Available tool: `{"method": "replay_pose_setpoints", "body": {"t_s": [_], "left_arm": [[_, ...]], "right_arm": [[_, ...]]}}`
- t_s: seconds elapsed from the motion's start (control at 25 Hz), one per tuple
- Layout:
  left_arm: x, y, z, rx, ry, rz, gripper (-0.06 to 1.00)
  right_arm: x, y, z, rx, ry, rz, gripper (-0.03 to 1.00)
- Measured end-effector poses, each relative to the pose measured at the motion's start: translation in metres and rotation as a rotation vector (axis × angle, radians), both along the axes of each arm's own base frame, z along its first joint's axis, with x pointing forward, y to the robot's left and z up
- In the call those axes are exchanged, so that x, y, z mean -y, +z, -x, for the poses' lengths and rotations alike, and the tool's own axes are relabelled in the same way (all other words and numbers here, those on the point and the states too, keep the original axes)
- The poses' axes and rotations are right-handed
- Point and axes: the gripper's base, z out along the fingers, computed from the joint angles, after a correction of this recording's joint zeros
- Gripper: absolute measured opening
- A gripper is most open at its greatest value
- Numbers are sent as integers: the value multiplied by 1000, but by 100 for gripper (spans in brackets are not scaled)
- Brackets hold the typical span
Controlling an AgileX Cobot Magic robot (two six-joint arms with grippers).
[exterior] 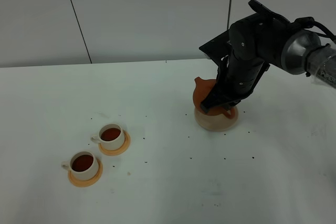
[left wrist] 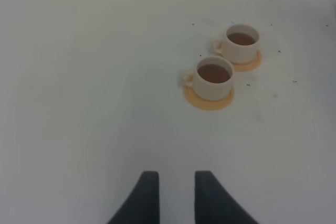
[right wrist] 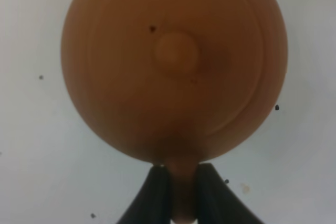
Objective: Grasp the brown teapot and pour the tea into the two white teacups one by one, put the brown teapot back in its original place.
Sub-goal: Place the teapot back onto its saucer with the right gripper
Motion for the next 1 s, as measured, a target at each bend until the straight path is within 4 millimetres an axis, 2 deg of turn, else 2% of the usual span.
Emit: {"method": "replay_pose_setpoints", "body": {"t_s": [0.28,1.0], "left_arm": [[0,0,0,0,0,0,24],[0,0,0,0,0,0,24]], "right_arm": [[2,-26,-8,-29,-7,15,10],[5,-35,-11,-26,-27,9,10]]}}
